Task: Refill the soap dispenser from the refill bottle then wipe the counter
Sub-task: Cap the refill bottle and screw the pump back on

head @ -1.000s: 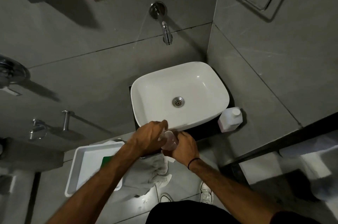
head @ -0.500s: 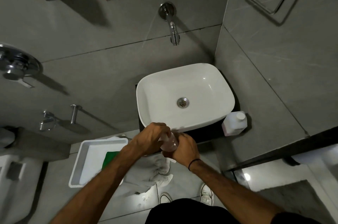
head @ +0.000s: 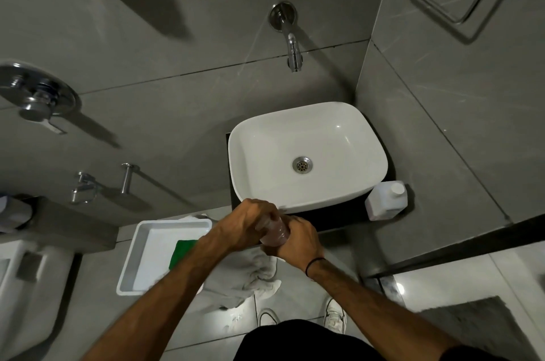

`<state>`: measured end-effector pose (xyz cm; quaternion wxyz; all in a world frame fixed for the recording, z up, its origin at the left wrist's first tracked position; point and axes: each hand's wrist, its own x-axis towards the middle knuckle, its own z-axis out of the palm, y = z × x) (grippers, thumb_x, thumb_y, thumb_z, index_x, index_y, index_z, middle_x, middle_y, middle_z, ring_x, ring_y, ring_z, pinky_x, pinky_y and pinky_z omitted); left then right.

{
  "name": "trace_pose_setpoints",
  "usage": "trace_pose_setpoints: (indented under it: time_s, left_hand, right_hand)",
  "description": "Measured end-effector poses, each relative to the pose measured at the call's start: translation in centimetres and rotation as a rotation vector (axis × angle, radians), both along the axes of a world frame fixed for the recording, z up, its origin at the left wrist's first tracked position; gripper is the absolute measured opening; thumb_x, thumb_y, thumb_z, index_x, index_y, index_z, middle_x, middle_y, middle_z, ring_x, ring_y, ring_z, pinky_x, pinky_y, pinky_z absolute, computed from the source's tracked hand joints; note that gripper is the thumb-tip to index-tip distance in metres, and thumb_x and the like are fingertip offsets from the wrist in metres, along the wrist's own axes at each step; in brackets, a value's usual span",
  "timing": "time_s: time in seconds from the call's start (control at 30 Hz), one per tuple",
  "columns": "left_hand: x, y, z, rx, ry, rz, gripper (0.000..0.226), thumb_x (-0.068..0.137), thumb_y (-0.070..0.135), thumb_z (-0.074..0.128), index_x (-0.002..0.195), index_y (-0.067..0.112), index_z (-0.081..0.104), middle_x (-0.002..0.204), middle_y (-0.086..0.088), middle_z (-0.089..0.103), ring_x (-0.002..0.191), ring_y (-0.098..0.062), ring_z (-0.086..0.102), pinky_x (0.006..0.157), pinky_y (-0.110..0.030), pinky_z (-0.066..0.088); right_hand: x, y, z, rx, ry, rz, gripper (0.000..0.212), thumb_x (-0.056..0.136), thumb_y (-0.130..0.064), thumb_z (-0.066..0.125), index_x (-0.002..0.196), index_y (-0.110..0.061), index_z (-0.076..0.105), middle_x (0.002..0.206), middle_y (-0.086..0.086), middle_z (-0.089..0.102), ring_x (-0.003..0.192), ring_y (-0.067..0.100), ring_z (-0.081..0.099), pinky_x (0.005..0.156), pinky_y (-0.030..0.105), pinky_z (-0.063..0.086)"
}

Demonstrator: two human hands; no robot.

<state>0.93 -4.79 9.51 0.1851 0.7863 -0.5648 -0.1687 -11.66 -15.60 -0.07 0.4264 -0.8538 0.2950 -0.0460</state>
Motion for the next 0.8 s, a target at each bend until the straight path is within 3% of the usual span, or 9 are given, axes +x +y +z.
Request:
trace_pose_setpoints:
  time_s: [0.17, 0.33, 0.4, 0.47, 0.57, 0.67, 0.8]
  left_hand:
    - [0.6, 1.1, -0.7, 0.003, 0.044, 0.028, 0.042, 0.07, -0.001, 0.072, 0.111, 0.008, 0.072, 0.102, -0.007, 0.078, 0.091, -0.027, 0.074, 0.081, -0.034, 0.057]
    - [1.3, 3.6, -2.8, -0.029, 0.166, 0.195, 0.061, 0.069, 0.02, 0.089, 0.123, 0.011, 0.064, 0.107, -0.003, 0.073, 0.087, -0.013, 0.066, 0.076, -0.018, 0.046]
    - [1.3, 4.2, -3.6, -0.008, 0.21, 0.28, 0.048, 0.067, 0.029, 0.091, 0.108, 0.022, 0.068, 0.095, 0.01, 0.071, 0.078, 0.004, 0.061, 0.071, -0.013, 0.043]
    - [1.2, 4.4, -4.4, -0.017, 0.242, 0.338, 0.035, 0.066, 0.036, 0.09, 0.089, 0.034, 0.064, 0.076, 0.02, 0.064, 0.067, 0.011, 0.059, 0.061, -0.005, 0.037]
    - [1.2, 4.7, -6.2, -0.047, 0.273, 0.399, 0.034, 0.071, 0.035, 0.087, 0.097, 0.025, 0.069, 0.086, 0.014, 0.071, 0.072, 0.003, 0.061, 0.062, -0.008, 0.042]
    - [1.7, 5.6, -8.2, -0.06, 0.269, 0.414, 0.041, 0.078, 0.022, 0.086, 0.114, 0.015, 0.069, 0.099, 0.002, 0.074, 0.08, -0.011, 0.067, 0.07, -0.017, 0.051]
    - [3.0, 6.2, -10.3, -0.051, 0.266, 0.401, 0.047, 0.077, 0.013, 0.088, 0.12, 0.009, 0.069, 0.109, -0.006, 0.075, 0.097, -0.021, 0.07, 0.081, -0.02, 0.049]
  right_hand:
    - [0.3, 0.6, 0.0, 0.023, 0.012, 0.024, 0.061, 0.046, -0.064, 0.084, 0.095, -0.029, 0.07, 0.09, -0.009, 0.073, 0.083, 0.008, 0.066, 0.069, 0.017, 0.044]
    - [0.9, 1.6, -0.6, 0.082, 0.003, -0.038, 0.065, 0.047, -0.058, 0.087, 0.103, -0.028, 0.071, 0.1, -0.009, 0.075, 0.09, 0.008, 0.069, 0.074, 0.017, 0.05]
    - [1.4, 2.2, -0.9, 0.093, -0.021, -0.067, 0.062, 0.05, -0.054, 0.088, 0.104, -0.027, 0.072, 0.099, -0.008, 0.075, 0.09, 0.009, 0.069, 0.075, 0.017, 0.052]
    - [1.9, 2.9, -1.5, 0.106, -0.034, -0.088, 0.056, 0.054, -0.046, 0.087, 0.104, -0.025, 0.073, 0.1, -0.005, 0.075, 0.091, 0.011, 0.069, 0.078, 0.021, 0.055]
    - [2.6, 3.7, -2.5, 0.108, -0.052, -0.137, 0.046, 0.062, -0.033, 0.082, 0.105, -0.023, 0.072, 0.102, -0.003, 0.075, 0.095, 0.015, 0.07, 0.083, 0.027, 0.058]
    - [3.5, 4.1, -3.7, 0.118, -0.066, -0.14, 0.051, 0.06, -0.033, 0.085, 0.109, -0.026, 0.072, 0.103, -0.004, 0.074, 0.094, 0.013, 0.068, 0.082, 0.029, 0.058]
    - [4.8, 4.7, -6.0, 0.129, -0.038, -0.172, 0.047, 0.062, -0.023, 0.091, 0.106, -0.019, 0.076, 0.099, 0.002, 0.076, 0.091, 0.02, 0.072, 0.08, 0.035, 0.06]
